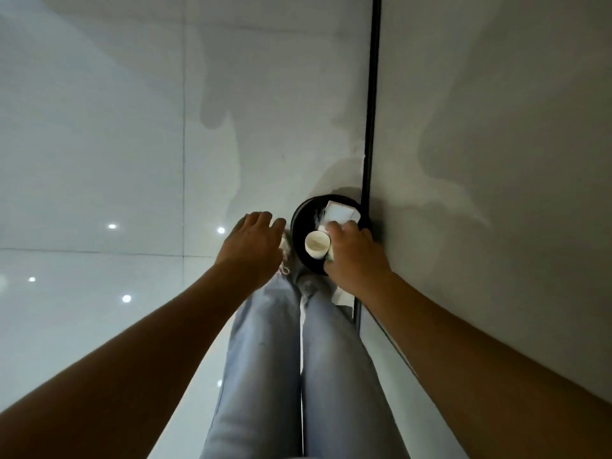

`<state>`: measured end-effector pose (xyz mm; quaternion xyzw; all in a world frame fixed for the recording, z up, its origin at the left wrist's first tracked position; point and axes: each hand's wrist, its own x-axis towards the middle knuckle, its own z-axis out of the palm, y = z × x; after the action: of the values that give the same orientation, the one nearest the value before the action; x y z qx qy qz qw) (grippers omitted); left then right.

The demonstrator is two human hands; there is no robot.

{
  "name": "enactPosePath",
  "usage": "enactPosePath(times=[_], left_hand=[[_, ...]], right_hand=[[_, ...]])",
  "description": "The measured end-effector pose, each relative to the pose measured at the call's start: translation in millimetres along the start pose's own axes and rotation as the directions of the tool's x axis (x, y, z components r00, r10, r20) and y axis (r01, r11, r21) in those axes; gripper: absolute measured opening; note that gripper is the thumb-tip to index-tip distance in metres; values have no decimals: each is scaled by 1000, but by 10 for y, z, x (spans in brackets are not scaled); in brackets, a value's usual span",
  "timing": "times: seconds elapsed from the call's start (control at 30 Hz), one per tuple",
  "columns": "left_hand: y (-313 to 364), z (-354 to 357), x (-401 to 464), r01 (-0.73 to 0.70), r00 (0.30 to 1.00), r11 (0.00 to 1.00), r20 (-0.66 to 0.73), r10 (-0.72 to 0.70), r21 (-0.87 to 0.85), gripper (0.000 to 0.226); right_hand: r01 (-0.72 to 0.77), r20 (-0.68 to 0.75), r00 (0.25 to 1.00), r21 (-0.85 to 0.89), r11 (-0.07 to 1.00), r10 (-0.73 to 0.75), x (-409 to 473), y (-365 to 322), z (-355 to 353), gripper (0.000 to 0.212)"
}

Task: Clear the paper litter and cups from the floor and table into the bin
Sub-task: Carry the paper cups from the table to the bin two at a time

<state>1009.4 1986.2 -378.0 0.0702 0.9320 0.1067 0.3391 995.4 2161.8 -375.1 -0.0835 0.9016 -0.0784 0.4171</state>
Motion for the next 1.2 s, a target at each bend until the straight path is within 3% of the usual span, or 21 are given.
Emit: enactPosePath(times=[0.27, 0.5, 0.67, 0.83, 1.2], left_hand=[[-59, -734, -1750, 296, 938, 951, -158, -307, -94, 44], [-232, -596, -3422, 545, 775, 788, -187, -604, -284, 44], [-481, -21, -4621, 672, 590, 588, -156, -792, -450, 45], [-749, 912, -6018, 729, 391, 362, -81, -917, -581, 43], [-760, 2827, -8519, 681, 17, -152, 224, -974, -716, 43]], right_hand=[[284, 2, 955, -276, 918, -295, -1200, -1091, -860, 53], [522, 136, 832, -517, 678, -537, -2193, -2303, -627, 55], [642, 278, 716, -621, 449, -640, -2881, -3255, 70, 57], [743, 413, 567, -630, 226, -713, -3729, -4209, 1203, 57], [830, 706, 219, -497, -251, -674, -5620, -5430, 3652, 56]])
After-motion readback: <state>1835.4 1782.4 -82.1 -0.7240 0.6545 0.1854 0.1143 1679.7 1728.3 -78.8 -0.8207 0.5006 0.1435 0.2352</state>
